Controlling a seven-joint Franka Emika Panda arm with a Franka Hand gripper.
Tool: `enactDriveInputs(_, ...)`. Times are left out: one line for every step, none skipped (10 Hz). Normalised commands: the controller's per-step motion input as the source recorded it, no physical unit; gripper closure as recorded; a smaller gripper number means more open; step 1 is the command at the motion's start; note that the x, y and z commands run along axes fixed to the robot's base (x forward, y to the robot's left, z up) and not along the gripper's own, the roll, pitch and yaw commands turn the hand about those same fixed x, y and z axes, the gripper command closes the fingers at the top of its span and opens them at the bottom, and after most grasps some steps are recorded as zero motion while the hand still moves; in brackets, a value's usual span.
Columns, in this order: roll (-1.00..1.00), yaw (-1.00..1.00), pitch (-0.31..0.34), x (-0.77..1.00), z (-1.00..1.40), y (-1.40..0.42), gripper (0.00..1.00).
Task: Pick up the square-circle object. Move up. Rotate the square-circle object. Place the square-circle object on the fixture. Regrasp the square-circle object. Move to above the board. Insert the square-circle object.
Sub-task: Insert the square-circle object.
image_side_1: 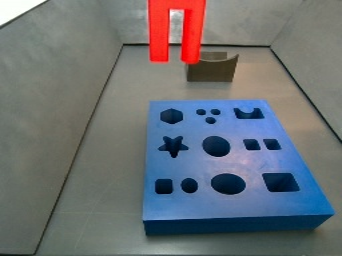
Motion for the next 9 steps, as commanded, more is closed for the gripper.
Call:
enactDriveInputs(-0.07, 0.43, -0.217, 0.00, -0.18, -0.28, 1.00)
enactDriveInputs(-0.05, 0.49, -0.203, 0.00, -0.19, -0.29, 1.00)
enactDriveInputs(-0.04, 0.50, -0.206, 0.00, -0.21, -0.28, 1.00)
enactDriveInputs(0.00, 0.47, -0.216, 0.00, -0.20, -0.29, 1.00)
enactDriveInputs(0.12, 0.50, -0.226, 0.02, -0.22, -0.34, 1.00)
enactDriveInputs(0.23, 0.51, -0.250, 0.01, -0.20, -0.37, 1.00)
enactDriveInputs(0.39, 0.53, -0.273, 0.00, -0.19, -0.33, 1.00)
enactDriveInputs(0.42, 0.45, -0.309, 0.00, -0.12, -0.34, 1.00)
enactDriveInputs(0.46, 0.46, -0.309, 0.00, -0.03, -0.33, 1.00)
